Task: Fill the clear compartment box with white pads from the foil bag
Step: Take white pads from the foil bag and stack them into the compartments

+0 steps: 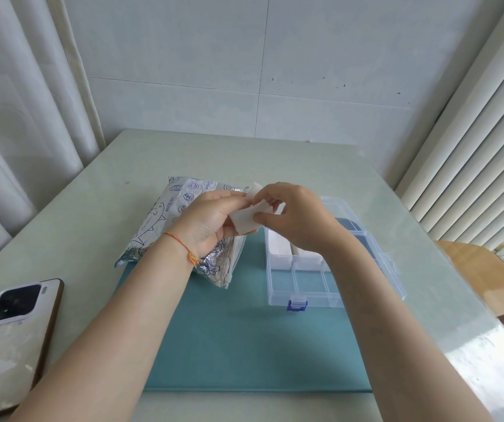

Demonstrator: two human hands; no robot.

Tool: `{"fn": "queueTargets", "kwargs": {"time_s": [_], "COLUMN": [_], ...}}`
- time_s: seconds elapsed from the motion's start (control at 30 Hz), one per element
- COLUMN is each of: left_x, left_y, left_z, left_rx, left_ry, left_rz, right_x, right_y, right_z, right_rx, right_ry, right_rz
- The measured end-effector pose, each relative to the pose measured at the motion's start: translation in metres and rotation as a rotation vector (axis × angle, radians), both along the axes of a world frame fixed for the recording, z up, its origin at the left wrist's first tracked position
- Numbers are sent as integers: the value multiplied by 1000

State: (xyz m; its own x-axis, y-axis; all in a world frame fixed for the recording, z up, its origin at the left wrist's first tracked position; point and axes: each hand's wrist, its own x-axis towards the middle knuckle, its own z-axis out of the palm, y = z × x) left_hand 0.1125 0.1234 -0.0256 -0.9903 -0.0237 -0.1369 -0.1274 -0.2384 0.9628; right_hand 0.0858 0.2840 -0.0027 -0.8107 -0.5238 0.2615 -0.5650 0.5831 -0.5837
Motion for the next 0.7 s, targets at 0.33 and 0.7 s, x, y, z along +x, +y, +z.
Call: {"fn": "queueTargets", "kwargs": {"time_s": [0.33,0.7], "left_x": [2,6], "left_y": [2,4], "left_z": [4,12], "left_rx": [-270,-58], "left_ry": [68,59], "left_rz": [51,-72], "right_x": [2,-2], "right_y": [5,1], "right_z": [8,3], "right_rx": [-59,-215], "right_ry": [-118,9], "right_rz": [-16,-135]}}
